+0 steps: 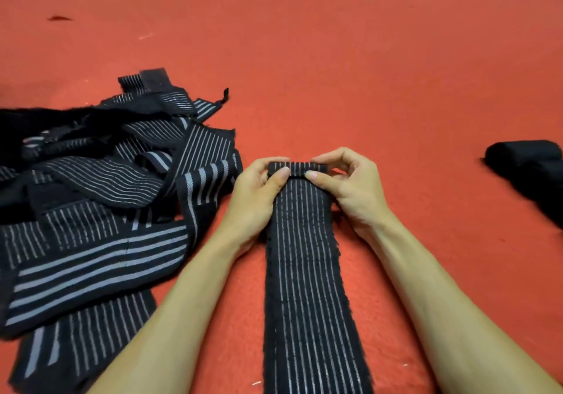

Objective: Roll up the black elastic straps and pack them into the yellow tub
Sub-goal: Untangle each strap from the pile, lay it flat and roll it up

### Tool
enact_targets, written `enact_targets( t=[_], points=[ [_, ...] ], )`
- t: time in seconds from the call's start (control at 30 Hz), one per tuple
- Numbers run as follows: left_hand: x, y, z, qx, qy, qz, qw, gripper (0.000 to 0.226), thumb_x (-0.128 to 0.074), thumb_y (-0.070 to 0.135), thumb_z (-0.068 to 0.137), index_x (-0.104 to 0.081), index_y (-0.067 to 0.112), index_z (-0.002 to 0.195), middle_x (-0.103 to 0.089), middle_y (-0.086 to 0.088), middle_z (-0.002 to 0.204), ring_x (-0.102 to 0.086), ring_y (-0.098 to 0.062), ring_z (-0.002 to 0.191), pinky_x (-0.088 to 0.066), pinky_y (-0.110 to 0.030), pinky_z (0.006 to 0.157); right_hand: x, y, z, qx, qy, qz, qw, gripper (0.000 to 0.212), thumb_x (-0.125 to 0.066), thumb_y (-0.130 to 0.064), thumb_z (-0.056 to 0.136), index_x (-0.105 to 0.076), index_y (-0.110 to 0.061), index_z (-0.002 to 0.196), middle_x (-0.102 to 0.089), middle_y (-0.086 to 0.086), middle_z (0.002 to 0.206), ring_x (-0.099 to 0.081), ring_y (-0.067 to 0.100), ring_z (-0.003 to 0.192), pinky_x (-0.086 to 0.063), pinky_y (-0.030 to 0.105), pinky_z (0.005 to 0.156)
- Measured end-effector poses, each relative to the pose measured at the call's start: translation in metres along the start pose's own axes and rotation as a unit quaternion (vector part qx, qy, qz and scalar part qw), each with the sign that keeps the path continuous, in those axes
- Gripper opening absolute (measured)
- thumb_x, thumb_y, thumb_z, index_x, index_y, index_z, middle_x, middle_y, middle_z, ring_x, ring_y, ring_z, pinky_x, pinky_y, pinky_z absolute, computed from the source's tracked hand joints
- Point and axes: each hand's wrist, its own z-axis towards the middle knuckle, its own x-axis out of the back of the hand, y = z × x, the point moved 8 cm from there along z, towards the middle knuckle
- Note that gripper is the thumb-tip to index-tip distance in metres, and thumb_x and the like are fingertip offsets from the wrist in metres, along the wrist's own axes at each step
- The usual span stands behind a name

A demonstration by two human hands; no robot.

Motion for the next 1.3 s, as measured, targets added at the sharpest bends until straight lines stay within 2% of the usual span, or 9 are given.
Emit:
enact_targets(
  t=[0.17, 0.33, 0.47, 0.6, 0.7, 0.8, 0.9, 1.17, 1.3],
  points=[
    [0.002, 0.008, 0.0, -0.054, -0.005, 0.014, 0.998, 0.015, -0.054, 0.005, 0.096, -0.059, 0.015, 0.105, -0.067, -0.002, 0.092, -0.064, -0.009, 0.082, -0.053, -0.023, 0.072, -0.006, 0.011, 0.001, -0.053, -0.014, 0.049, 0.997, 0.008, -0.072, -0.011, 0.084, -0.065, -0.013, 0.086, -0.063, 0.004, 0.078, -0.059, 0.016, 0.067, -0.047, 0.028, 0.055],
    [0.0, 0.014, -0.002, -0.088, -0.005, 0.006, 0.996, 0.019, -0.056, -0.004, 0.092, -0.062, 0.014, 0.096, -0.067, 0.0, 0.092, -0.064, -0.011, 0.086, -0.054, -0.025, 0.076, -0.012, 0.012, -0.002, -0.081, -0.038, 0.068, 0.994, 0.03, -0.062, -0.041, 0.088, -0.067, -0.012, 0.08, -0.046, 0.0, 0.053, -0.037, 0.01, 0.043, -0.029, 0.022, 0.039],
    [-0.001, 0.014, -0.002, -0.083, -0.007, 0.027, 0.996, 0.033, -0.049, -0.01, 0.091, -0.063, 0.019, 0.091, -0.065, 0.008, 0.087, -0.059, -0.008, 0.079, -0.05, -0.022, 0.069, -0.011, 0.008, -0.006, -0.059, -0.023, 0.075, 0.995, 0.018, -0.067, -0.025, 0.089, -0.07, -0.007, 0.088, -0.063, 0.008, 0.071, -0.056, 0.015, 0.059, -0.045, 0.024, 0.051],
    [-0.01, 0.01, -0.005, -0.043, -0.042, 0.059, 0.996, 0.034, -0.05, -0.005, 0.093, -0.055, 0.023, 0.112, -0.061, 0.003, 0.099, -0.057, -0.008, 0.085, -0.049, -0.026, 0.077, -0.007, 0.003, -0.008, -0.008, 0.008, 0.056, 0.998, 0.005, -0.069, -0.009, 0.087, -0.07, -0.013, 0.09, -0.068, 0.009, 0.087, -0.062, 0.017, 0.081, -0.05, 0.031, 0.074],
    [-0.015, 0.005, -0.007, -0.011, -0.069, 0.024, 0.997, 0.03, -0.057, 0.012, 0.095, -0.048, 0.019, 0.122, -0.058, 0.001, 0.106, -0.056, -0.006, 0.092, -0.048, -0.023, 0.084, -0.006, -0.003, -0.008, 0.033, 0.012, 0.021, 0.999, 0.015, -0.068, -0.001, 0.086, -0.069, -0.016, 0.089, -0.069, 0.002, 0.087, -0.063, 0.011, 0.082, -0.051, 0.025, 0.076],
    [-0.009, 0.004, -0.006, 0.006, -0.023, 0.069, 0.997, 0.031, -0.046, 0.038, 0.097, -0.047, 0.019, 0.121, -0.057, 0.01, 0.106, -0.055, 0.0, 0.095, -0.044, -0.015, 0.083, -0.009, -0.008, -0.01, 0.06, -0.009, 0.003, 0.998, 0.02, -0.068, 0.005, 0.083, -0.067, -0.014, 0.087, -0.068, -0.002, 0.083, -0.063, 0.006, 0.076, -0.05, 0.021, 0.073],
    [-0.006, 0.004, -0.006, -0.005, -0.013, 0.099, 0.995, 0.028, -0.039, 0.035, 0.102, -0.05, 0.013, 0.115, -0.058, 0.011, 0.094, -0.055, 0.004, 0.084, -0.045, -0.011, 0.075, -0.012, -0.009, -0.011, 0.069, -0.027, 0.015, 0.997, 0.025, -0.068, 0.011, 0.08, -0.067, -0.014, 0.083, -0.07, -0.006, 0.08, -0.065, 0.005, 0.078, -0.05, 0.021, 0.076],
    [-0.001, 0.02, -0.009, -0.086, -0.017, 0.097, 0.991, 0.007, -0.049, 0.015, 0.1, -0.055, 0.013, 0.098, -0.062, -0.001, 0.092, -0.057, -0.006, 0.084, -0.048, -0.024, 0.079, -0.016, 0.0, -0.009, 0.016, -0.043, 0.06, 0.997, 0.008, -0.068, -0.008, 0.086, -0.068, -0.009, 0.093, -0.069, 0.0, 0.086, -0.064, 0.011, 0.08, -0.051, 0.024, 0.073],
    [0.004, 0.019, -0.008, -0.07, -0.001, 0.055, 0.996, 0.009, -0.052, 0.012, 0.098, -0.055, 0.02, 0.097, -0.063, 0.002, 0.092, -0.061, -0.009, 0.087, -0.051, -0.028, 0.08, -0.024, 0.004, -0.012, -0.002, -0.059, 0.009, 0.998, 0.028, -0.059, -0.03, 0.092, -0.067, -0.003, 0.091, -0.068, -0.001, 0.076, -0.061, 0.008, 0.07, -0.048, 0.023, 0.065]
  ],
)
